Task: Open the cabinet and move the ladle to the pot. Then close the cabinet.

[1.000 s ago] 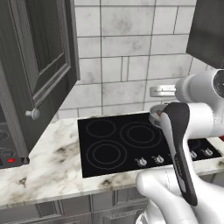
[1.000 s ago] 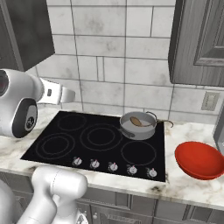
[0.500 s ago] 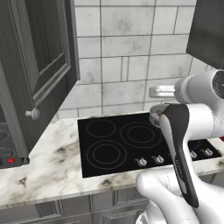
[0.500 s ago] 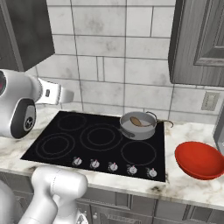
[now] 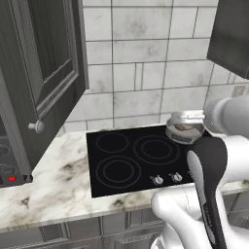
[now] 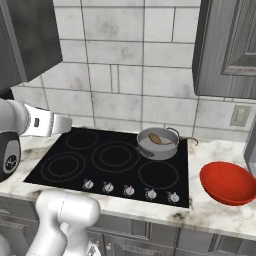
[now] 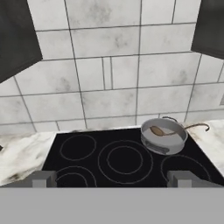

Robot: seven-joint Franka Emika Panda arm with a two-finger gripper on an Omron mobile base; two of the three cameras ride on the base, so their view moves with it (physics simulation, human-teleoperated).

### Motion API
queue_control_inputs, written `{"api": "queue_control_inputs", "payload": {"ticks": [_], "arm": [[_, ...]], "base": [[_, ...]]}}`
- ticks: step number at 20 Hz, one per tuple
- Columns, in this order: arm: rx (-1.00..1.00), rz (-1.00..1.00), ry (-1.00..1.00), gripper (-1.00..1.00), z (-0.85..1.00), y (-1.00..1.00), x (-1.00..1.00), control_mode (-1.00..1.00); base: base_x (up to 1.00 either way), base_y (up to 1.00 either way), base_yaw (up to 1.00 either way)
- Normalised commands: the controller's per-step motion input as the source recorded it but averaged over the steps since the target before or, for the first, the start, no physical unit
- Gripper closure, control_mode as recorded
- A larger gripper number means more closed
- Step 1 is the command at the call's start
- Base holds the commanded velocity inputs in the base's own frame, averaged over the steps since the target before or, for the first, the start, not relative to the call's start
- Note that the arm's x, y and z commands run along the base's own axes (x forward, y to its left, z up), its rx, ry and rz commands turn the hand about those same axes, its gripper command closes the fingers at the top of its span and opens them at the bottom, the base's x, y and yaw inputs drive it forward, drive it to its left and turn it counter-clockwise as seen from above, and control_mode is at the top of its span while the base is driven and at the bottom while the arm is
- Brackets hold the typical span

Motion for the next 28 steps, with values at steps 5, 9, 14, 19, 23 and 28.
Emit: {"api": "queue_control_inputs", "payload": {"ticks": [5,9,14,19,23,28], "arm": [[-0.01,0.0,-0.01,-1.0,-0.13,0.25,-0.32,-1.0],[0.0,0.0,0.0,-1.0,0.0,0.03,0.0,-1.0],[0.0,0.01,0.03,-1.0,0.0,0.03,0.01,-1.0],[0.0,0.06,0.04,-1.0,0.0,0.0,0.01,-1.0],[0.0,0.05,0.0,-1.0,0.0,0.04,-0.04,-1.0],[0.0,0.04,0.0,-1.0,0.0,0.03,-0.06,-1.0]], "base": [[0.0,0.0,0.0],[0.0,0.0,0.0],[0.0,0.0,0.0],[0.0,0.0,0.0],[0.0,0.0,0.0],[0.0,0.0,0.0]]}}
